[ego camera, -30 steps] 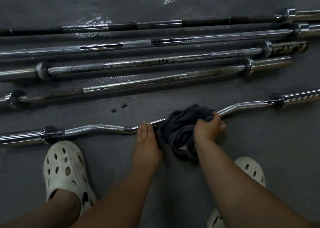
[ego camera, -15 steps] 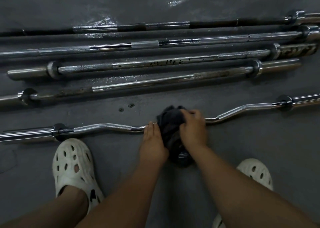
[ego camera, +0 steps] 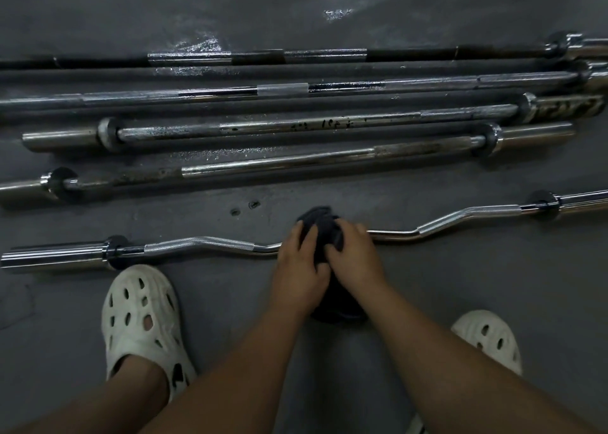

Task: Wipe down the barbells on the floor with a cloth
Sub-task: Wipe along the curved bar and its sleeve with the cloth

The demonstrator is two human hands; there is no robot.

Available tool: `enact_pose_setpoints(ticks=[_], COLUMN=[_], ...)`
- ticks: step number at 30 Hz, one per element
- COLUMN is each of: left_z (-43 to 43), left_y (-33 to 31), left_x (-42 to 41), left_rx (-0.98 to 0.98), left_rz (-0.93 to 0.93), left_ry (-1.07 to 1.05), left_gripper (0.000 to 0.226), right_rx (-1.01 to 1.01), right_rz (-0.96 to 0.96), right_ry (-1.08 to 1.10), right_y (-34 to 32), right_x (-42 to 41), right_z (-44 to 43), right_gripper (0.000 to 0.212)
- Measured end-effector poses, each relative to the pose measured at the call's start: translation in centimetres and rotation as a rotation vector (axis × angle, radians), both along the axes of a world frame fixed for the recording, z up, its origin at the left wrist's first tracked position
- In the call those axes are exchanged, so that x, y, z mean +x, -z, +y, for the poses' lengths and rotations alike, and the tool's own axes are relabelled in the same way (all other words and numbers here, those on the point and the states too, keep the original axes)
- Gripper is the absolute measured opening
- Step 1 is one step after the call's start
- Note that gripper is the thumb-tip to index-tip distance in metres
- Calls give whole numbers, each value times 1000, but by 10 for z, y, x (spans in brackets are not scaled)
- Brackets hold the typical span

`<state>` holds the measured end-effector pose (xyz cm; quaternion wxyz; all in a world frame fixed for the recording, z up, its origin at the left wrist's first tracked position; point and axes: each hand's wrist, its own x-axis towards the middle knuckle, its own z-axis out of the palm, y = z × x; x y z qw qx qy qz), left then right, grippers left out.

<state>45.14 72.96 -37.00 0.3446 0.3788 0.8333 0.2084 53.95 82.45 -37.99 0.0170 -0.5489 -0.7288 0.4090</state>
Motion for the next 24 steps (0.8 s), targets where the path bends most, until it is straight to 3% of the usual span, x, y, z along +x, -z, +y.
enact_pose_setpoints(ticks=[3,5,7,10,12,14,17,21,24], left_z=[1,4,15,29,30,21,4,-9,-7], left_y=[5,8,5,-3,-5,-5,-4,-6,-8], left_x=[-5,-10,-16,-20,-16,-10,-20,-46,-51], left_rx=[-30,-35,-94,-181,-192,-215,-267,-81,-211], left_rz=[33,95,112,138,160,111,-26,271,352], left_ry=[82,157,214,293,305,376,564,575,454], left_gripper=[79,85,84,63,51,56,85,73,75], right_rx=[-344,-442,-288,80,211,224,174,289,225], right_rz=[205,283,228,107,89,92,34,-188,-78], right_ry=[146,242,331,472,511,489,425,381,444], right_y=[-5,-8,-11,-14,-8,-1,5,5,4], right_x=[-3,1,5,4,2,0,0,12,7], right_z=[6,20,25,16,12,9,5,12,10], right_gripper=[34,42,45,45,42,37,33,34,51])
